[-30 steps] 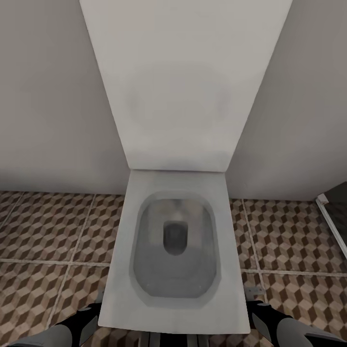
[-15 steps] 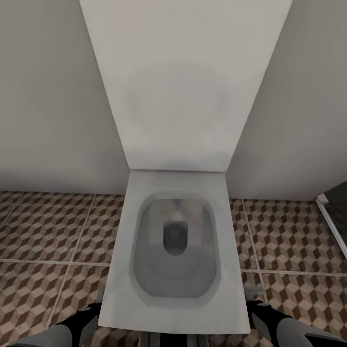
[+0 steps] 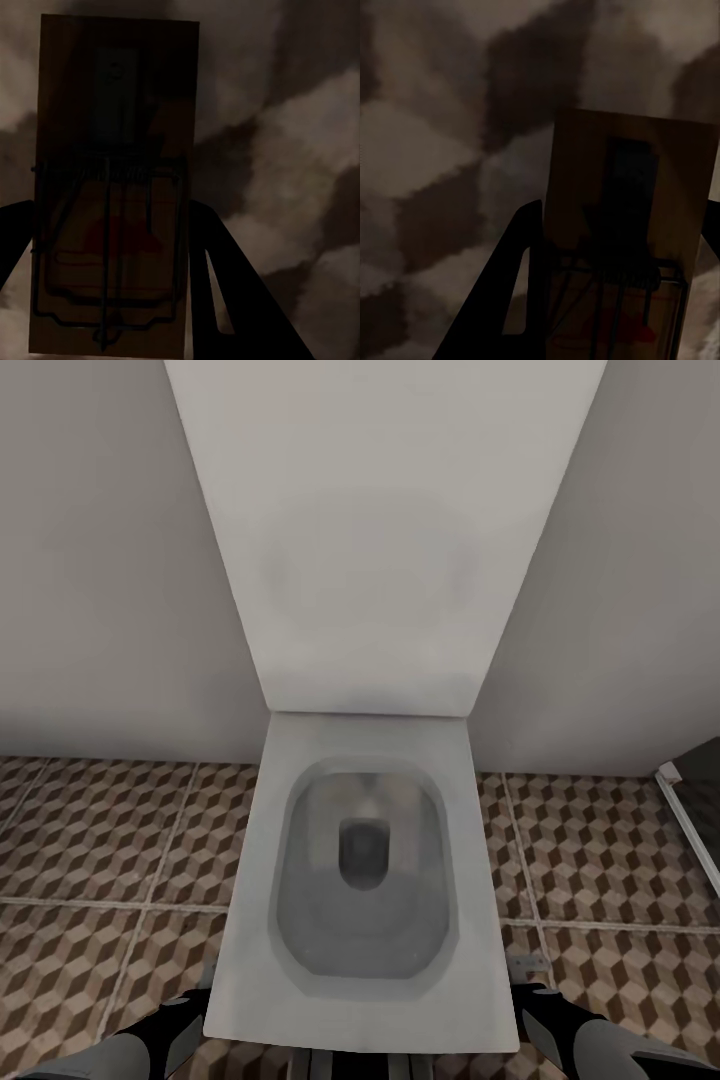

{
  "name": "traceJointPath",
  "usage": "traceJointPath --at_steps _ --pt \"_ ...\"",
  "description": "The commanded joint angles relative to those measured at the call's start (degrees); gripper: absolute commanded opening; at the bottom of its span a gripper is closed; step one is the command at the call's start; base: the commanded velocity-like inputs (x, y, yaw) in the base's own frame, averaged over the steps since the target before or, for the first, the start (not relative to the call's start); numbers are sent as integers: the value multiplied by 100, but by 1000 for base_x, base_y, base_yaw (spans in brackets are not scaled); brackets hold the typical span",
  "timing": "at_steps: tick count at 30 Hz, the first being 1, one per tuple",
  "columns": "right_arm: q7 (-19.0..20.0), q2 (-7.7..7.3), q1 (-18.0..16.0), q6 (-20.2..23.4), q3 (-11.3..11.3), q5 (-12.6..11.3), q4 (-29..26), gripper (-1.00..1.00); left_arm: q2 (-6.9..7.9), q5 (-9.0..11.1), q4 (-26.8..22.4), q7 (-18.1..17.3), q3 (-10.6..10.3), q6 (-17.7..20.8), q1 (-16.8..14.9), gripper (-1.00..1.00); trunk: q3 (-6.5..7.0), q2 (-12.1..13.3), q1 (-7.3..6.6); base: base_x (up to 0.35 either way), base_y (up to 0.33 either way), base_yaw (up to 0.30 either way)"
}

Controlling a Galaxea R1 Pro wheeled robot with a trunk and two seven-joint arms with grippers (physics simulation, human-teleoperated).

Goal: Take the four mousetraps from the cabinet in the bathroom and place them on the bathroom floor. Make sure all four end up on the same floor surface, and ensure that at least two of them are either under or directly next to the same bathroom sink.

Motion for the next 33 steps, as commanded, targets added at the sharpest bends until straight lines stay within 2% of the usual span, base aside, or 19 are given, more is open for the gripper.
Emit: traceJointPath --at_steps 1,14,33 --pt "17 -3 -5 7 -48 57 8 -100 -1 41 3 -18 -48 -9 -2 -100 -3 -1 -1 0 0 0" --pt "92 -23 -5 268 -18 106 7 -100 3 41 3 -18 -48 -13 -2 -100 -3 -1 -1 0 0 0" --pt "89 -33 -4 251 -30 100 7 -100 -5 39 3 -18 -48 -13 -2 -100 -3 -1 -1 0 0 0"
